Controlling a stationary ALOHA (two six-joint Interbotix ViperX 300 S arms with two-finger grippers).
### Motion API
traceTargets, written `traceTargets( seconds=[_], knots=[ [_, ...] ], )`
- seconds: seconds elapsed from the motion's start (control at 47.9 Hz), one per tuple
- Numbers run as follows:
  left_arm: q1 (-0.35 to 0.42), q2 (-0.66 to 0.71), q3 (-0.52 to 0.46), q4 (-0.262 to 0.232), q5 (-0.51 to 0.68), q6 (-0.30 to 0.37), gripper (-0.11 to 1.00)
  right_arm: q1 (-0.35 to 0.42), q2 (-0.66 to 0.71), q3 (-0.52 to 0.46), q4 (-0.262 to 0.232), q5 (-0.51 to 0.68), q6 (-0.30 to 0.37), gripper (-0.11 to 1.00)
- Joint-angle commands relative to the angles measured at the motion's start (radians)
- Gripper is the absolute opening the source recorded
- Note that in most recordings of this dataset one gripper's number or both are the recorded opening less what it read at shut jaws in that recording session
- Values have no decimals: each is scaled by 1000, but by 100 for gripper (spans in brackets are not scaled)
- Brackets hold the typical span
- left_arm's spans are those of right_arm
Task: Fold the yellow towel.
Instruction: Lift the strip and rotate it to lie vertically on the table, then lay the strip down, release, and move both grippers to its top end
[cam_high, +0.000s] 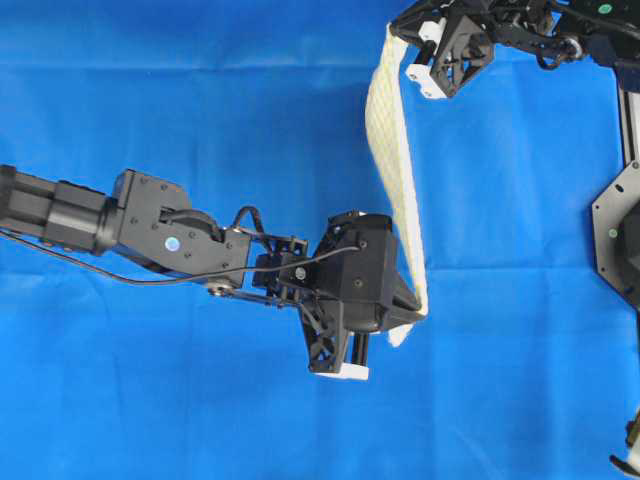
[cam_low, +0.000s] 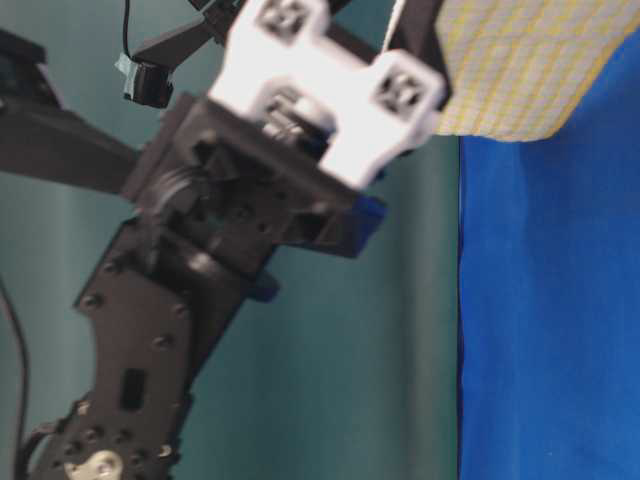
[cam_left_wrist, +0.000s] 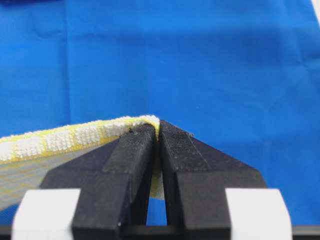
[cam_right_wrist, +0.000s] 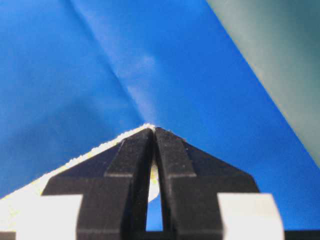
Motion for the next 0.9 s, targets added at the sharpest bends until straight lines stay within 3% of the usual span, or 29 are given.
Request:
traceTargets(
  seconds=[0.0,0.626,0.877],
  knots=[
    [-12,-20,-11,2,-25,2,2,-18,-11,-25,-3,-9,-2,2],
    [-78,-178,334,-25,-137,-21,2,89,264,-253,-3,-44,-2,2],
    [-87,-210,402,-28,-163,-132,2,100,302,-299,-3,-48,-3,2]
  ],
)
